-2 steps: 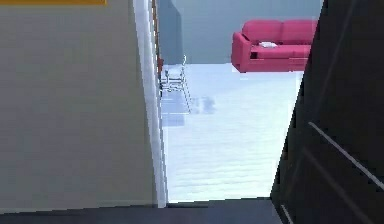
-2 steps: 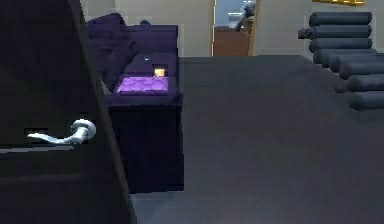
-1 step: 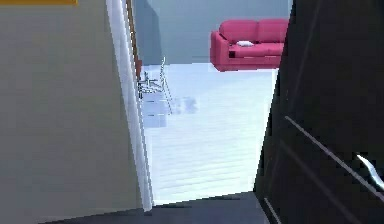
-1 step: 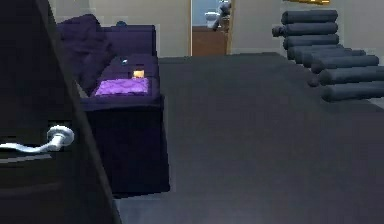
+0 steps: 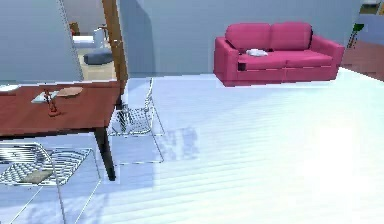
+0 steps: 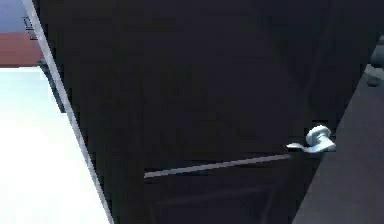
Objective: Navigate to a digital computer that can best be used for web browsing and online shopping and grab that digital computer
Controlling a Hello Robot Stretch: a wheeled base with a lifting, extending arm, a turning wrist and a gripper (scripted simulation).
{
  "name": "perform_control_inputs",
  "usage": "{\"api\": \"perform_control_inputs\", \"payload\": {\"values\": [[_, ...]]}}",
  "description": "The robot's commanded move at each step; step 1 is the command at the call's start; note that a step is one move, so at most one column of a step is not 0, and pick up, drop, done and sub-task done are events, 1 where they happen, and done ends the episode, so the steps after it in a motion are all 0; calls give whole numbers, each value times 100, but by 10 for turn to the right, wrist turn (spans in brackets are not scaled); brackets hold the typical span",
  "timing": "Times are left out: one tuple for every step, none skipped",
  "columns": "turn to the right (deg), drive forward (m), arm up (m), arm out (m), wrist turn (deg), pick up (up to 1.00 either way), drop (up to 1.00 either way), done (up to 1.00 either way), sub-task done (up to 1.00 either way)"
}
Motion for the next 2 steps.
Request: {"api": "perform_control_inputs", "payload": {"values": [[0, 100, 0, 0, 0, 0, 0, 0, 0], [60, 0, 0, 0, 0, 0, 0, 0, 0]]}}
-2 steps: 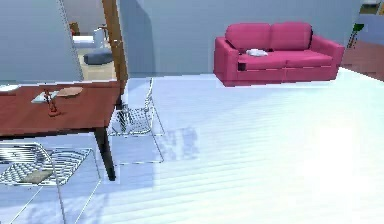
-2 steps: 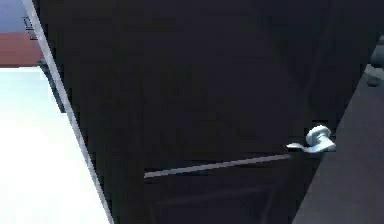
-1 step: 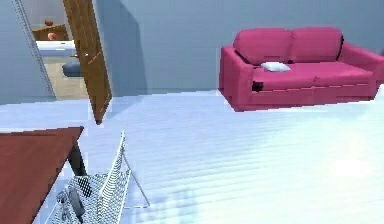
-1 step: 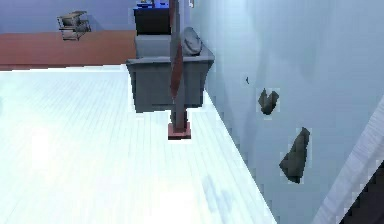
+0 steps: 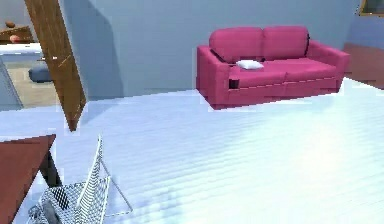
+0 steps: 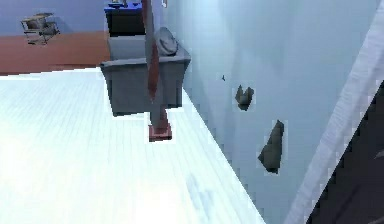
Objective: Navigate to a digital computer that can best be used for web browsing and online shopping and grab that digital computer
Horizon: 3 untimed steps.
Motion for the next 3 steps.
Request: {"api": "perform_control_inputs", "payload": {"values": [[0, 65, 0, 0, 0, 0, 0, 0, 0], [150, 0, 0, 0, 0, 0, 0, 0, 0], [0, 35, 0, 0, 0, 0, 0, 0, 0]]}}
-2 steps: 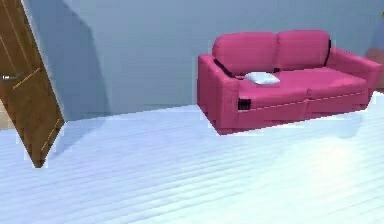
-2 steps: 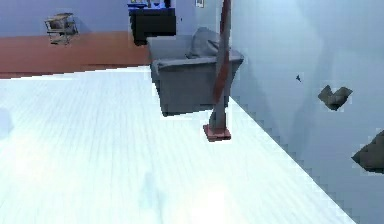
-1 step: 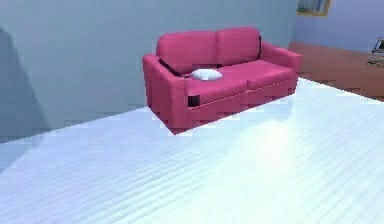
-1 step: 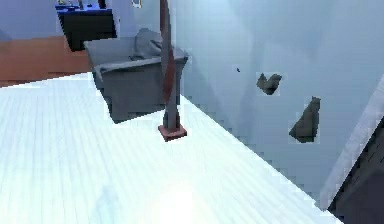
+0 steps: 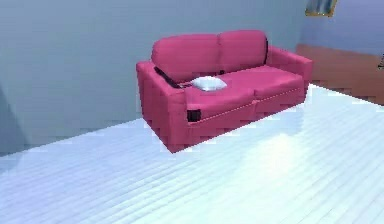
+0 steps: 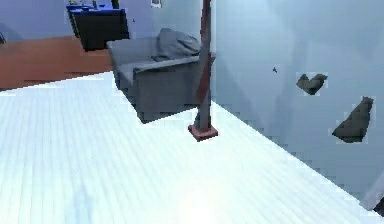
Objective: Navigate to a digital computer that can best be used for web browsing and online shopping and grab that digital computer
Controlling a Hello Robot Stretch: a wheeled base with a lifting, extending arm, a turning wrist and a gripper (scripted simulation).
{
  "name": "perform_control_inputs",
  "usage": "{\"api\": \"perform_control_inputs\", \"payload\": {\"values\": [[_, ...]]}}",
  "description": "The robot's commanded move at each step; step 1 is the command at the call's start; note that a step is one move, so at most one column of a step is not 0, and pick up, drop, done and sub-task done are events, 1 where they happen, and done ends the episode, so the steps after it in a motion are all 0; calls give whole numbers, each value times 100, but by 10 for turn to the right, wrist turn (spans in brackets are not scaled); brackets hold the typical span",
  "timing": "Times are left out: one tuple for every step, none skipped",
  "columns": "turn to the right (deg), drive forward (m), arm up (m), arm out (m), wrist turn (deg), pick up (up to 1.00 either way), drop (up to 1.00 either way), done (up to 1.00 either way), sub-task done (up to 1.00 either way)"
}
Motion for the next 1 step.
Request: {"api": "perform_control_inputs", "payload": {"values": [[-270, 0, 0, 0, 0, 0, 0, 0, 0]]}}
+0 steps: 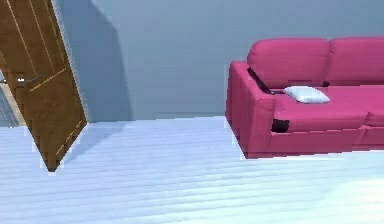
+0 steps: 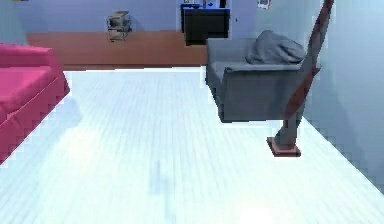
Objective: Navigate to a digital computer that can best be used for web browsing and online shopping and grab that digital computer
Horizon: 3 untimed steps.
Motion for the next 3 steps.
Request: {"api": "perform_control_inputs", "payload": {"values": [[-30, 0, 0, 0, 0, 0, 0, 0, 0], [0, 40, 0, 0, 0, 0, 0, 0, 0], [-450, 0, 0, 0, 0, 0, 0, 0, 0]]}}
